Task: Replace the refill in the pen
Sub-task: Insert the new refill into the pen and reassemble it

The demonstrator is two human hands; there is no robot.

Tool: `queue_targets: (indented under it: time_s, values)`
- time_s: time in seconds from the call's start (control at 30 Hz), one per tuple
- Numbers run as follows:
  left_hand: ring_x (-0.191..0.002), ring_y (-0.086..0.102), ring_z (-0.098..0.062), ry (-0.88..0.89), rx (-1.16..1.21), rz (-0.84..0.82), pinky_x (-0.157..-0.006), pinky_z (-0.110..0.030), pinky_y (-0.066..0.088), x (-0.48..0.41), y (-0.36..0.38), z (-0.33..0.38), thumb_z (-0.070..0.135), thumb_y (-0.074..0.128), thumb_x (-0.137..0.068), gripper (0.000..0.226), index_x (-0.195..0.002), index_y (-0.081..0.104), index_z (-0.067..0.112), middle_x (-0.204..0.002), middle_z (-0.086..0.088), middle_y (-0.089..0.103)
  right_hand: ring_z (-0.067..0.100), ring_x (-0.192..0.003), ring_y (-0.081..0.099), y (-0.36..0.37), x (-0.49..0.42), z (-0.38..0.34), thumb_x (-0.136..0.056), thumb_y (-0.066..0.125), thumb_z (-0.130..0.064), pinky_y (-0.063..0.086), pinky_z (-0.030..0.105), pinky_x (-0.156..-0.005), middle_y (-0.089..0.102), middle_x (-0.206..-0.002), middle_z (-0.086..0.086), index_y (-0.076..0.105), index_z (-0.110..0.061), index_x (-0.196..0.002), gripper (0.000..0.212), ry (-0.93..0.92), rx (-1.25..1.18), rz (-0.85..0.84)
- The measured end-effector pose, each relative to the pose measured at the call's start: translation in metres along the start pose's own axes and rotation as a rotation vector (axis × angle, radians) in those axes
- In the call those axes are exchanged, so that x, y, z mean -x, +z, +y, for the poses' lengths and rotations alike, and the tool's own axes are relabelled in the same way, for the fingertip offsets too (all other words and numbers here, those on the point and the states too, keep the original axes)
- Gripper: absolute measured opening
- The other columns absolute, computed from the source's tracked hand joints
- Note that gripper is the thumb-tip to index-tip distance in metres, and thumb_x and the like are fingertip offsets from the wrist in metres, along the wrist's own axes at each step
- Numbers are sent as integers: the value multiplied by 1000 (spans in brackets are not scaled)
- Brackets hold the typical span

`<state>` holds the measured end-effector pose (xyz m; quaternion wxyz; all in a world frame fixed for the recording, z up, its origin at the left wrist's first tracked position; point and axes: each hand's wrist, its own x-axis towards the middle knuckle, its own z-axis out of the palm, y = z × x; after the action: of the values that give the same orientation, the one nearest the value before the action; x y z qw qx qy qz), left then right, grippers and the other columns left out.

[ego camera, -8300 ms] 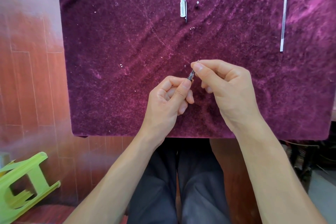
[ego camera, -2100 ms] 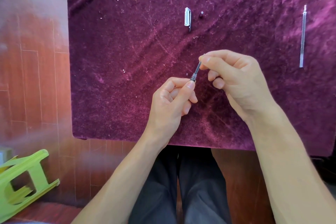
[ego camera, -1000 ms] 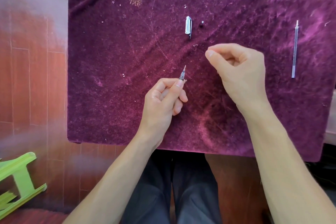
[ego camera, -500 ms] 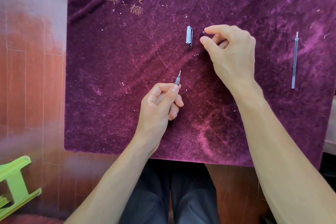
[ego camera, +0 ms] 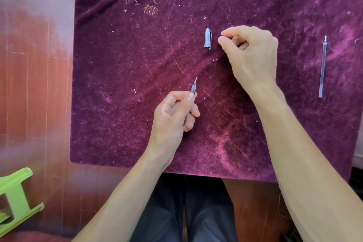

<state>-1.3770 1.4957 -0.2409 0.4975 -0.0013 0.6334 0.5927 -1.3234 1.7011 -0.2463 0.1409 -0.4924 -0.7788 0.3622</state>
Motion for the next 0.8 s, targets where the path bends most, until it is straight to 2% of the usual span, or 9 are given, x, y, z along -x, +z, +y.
queue_targets:
  time_s: [0.1,0.2,0.3,0.37,0.43,0.57,0.8]
  values:
    - [-53,46,-10,-5,1,-7,-53,-25,40,1,-1,0,32,62,-98,24,-105,68,10,-76,-6,66,4,-62,58,-4,5,-2,-94,74,-33,56,25,-78,72,-83,-8,84,-30,-103,14,19,-33,-1]
    - [-53,47,-10,-2,-13,-15,-53,-25,40,3,-2,2,31,62,-99,22,-105,69,11,-76,-6,67,-2,-57,56,-13,22,-3,-95,74,-30,51,18,-66,75,-81,-8,83,-31,-99,10,72,-206,-33]
    - [-54,48,-12,8,-30,-39,-52,-23,40,4,-3,4,28,60,-99,22,-108,69,10,-78,-6,69,-4,-66,63,-22,47,-2,-98,73,-23,49,12,-61,79,-86,-11,83,-26,-100,11,180,-478,-173]
    - [-54,49,-13,8,-37,-56,-52,-24,40,5,-4,6,26,60,-99,22,-111,69,9,-78,-6,70,0,-70,66,-25,62,0,-101,72,-22,48,14,-62,82,-93,-8,82,-28,-101,12,246,-575,-291]
    - [-54,49,-13,6,-39,-64,-52,-25,39,6,-5,6,25,60,-99,23,-112,68,8,-78,-6,70,2,-74,68,-24,74,2,-103,70,-21,47,18,-63,83,-97,-5,81,-28,-102,12,275,-609,-363]
    - [-54,50,-13,6,-55,-73,-52,-25,40,8,-5,4,25,61,-100,25,-114,67,5,-78,-6,70,3,-73,68,-21,83,4,-104,69,-19,46,20,-63,83,-95,-4,79,-25,-102,12,317,-644,-387]
    - [-53,50,-12,6,-65,-87,-52,-23,41,10,-5,0,24,60,-100,21,-112,68,8,-78,-5,70,-2,-73,68,-19,81,2,-104,70,-22,49,9,-64,80,-98,-5,80,-17,-105,11,265,-606,-392]
